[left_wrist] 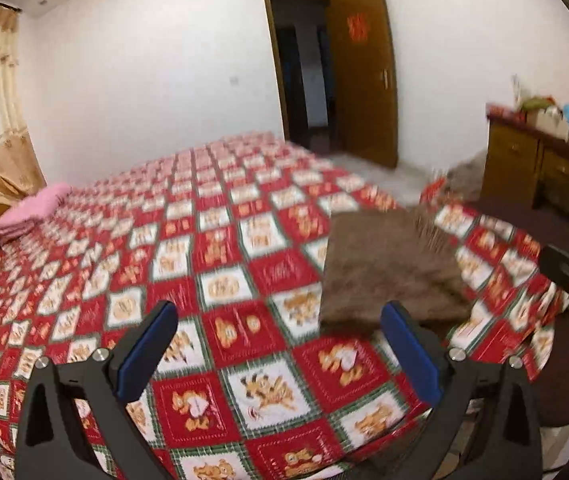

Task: Fold small clothes

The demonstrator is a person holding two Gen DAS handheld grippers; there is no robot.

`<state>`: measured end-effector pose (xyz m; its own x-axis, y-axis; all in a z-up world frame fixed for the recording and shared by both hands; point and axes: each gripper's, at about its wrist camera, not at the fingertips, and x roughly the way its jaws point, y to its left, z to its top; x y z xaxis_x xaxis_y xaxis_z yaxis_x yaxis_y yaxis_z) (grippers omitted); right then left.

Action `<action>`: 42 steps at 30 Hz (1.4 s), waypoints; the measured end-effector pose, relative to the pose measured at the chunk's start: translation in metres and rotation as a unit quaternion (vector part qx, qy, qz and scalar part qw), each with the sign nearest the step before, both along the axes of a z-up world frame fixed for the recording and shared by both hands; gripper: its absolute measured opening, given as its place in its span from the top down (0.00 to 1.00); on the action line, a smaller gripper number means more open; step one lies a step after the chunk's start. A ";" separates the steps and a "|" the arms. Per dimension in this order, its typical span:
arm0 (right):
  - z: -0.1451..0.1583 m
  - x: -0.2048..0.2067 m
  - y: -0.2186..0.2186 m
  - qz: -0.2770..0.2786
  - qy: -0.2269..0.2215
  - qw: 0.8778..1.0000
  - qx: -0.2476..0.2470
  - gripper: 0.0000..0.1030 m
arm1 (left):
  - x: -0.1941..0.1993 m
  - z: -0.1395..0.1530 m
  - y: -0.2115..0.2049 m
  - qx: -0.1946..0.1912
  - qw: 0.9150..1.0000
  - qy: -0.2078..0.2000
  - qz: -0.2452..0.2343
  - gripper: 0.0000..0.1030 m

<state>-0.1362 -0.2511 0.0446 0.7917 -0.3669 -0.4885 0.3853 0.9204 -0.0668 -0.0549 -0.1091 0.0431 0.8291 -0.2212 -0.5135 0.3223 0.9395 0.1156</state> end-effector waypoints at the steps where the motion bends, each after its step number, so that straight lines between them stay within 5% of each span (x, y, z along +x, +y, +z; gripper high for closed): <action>1: 0.008 -0.007 0.004 -0.001 -0.016 1.000 -0.009 0.20 | -0.004 0.006 0.001 -0.003 1.000 -0.011 0.002 0.00; 9: 0.048 -0.047 0.029 -0.002 -0.116 0.992 -0.048 0.19 | -0.039 0.047 0.017 -0.052 0.994 -0.094 0.011 0.00; 18: 0.063 -0.064 0.032 0.012 -0.165 0.985 -0.042 0.19 | -0.052 0.064 0.009 -0.047 0.986 -0.162 0.013 0.00; 27: 0.053 -0.049 0.010 -0.015 -0.148 0.989 -0.012 0.19 | -0.036 0.056 -0.009 -0.042 0.992 -0.115 0.011 0.00; 31: 0.045 -0.050 0.006 -0.019 -0.145 0.989 -0.015 0.19 | -0.038 0.053 -0.008 -0.031 0.990 -0.132 0.027 0.00; 42: 0.038 -0.047 0.004 -0.014 -0.141 0.990 0.008 0.19 | -0.032 0.047 -0.011 -0.040 0.994 -0.097 0.011 0.00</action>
